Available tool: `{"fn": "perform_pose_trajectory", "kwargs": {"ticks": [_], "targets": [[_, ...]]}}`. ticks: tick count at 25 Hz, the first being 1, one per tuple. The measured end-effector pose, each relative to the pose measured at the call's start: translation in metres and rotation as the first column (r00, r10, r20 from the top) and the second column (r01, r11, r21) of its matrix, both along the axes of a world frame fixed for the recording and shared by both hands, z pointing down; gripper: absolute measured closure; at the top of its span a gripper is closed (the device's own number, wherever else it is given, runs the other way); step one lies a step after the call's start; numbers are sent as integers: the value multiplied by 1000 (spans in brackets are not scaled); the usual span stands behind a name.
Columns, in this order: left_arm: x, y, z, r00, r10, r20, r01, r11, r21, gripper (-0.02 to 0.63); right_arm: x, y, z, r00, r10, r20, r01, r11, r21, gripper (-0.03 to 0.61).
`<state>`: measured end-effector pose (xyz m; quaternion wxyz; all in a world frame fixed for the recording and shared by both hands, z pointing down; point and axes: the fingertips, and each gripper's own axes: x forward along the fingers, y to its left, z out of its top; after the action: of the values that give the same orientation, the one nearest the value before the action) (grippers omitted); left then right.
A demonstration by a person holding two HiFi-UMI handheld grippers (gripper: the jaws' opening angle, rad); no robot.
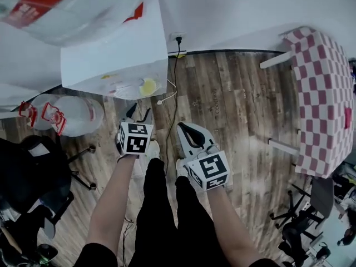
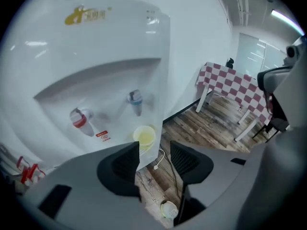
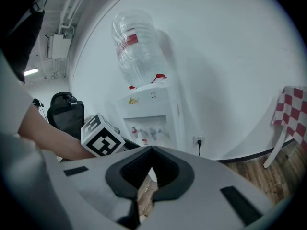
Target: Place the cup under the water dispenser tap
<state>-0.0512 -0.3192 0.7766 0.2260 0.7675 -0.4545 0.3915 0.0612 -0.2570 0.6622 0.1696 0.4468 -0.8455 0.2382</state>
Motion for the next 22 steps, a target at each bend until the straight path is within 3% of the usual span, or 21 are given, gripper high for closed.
{"fn": "perform_pose_trajectory", "kwargs": {"ticks": [11,22], "targets": [[11,69,-114,993,-95,-63,101,991,86,567,27,47,-71,999,-45,19,44,998,47,557],[4,162,-222,960,-221,-172,246,959,141,598,41,123,-128,988,-126,88,118,989,88,557]]}}
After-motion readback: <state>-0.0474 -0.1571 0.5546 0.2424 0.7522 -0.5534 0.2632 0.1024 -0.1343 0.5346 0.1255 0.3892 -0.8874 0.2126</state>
